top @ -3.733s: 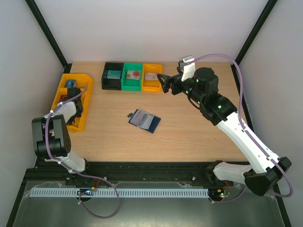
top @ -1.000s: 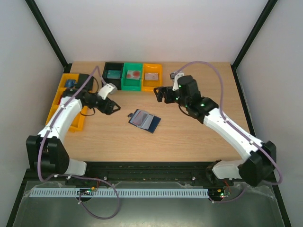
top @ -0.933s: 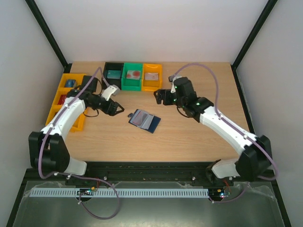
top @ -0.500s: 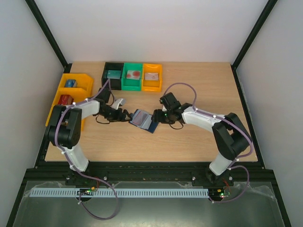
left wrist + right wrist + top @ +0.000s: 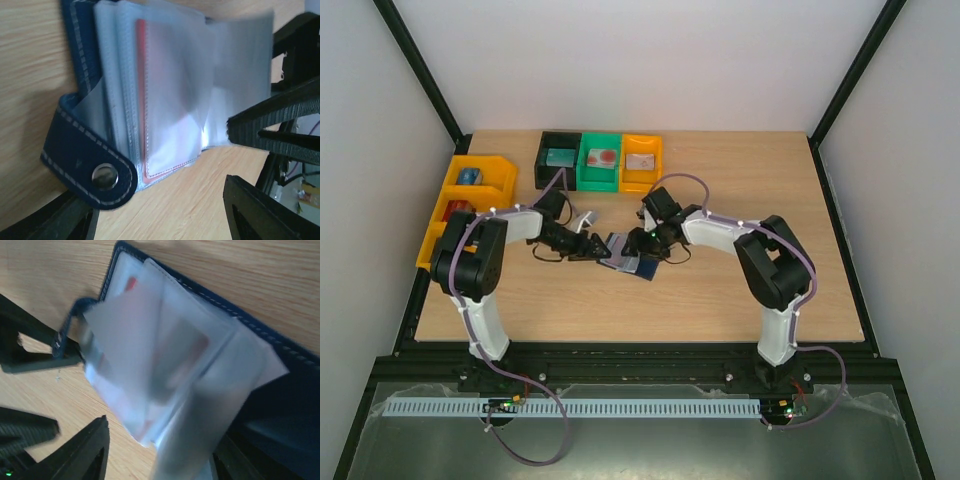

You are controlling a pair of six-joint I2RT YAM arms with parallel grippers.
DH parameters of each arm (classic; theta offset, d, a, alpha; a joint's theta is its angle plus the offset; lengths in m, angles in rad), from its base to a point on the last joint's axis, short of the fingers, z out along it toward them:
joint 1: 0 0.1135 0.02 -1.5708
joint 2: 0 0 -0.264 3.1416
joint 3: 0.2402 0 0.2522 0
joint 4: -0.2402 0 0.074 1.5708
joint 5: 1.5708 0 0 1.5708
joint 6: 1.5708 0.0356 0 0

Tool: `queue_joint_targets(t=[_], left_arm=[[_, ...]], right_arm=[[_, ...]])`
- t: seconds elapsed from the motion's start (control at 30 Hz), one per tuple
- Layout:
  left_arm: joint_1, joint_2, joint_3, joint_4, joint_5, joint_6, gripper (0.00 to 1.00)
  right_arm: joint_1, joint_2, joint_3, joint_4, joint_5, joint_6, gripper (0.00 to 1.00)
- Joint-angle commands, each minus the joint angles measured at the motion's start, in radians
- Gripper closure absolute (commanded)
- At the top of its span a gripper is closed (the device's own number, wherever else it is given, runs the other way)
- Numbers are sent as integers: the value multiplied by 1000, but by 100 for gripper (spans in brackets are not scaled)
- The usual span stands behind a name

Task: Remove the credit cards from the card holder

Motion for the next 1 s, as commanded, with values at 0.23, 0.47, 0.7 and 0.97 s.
queue_joint_targets(t=[0.23,0.47,0.7,0.97], left_arm=[[-42,27,26,-72,85,61,32],[-42,29,26,-76,56,62,31],[-42,-1,59,-169,37,185,24],[-1,-68,102,-319,155,383,15]], right_arm=[[-46,26,29,-41,-113,-19,98],[-60,-5,39,-73,-101,-78,98],[-60,-98,72,-88,-264,-230,98],[-60,-158,172,-207,-353,-394,98]])
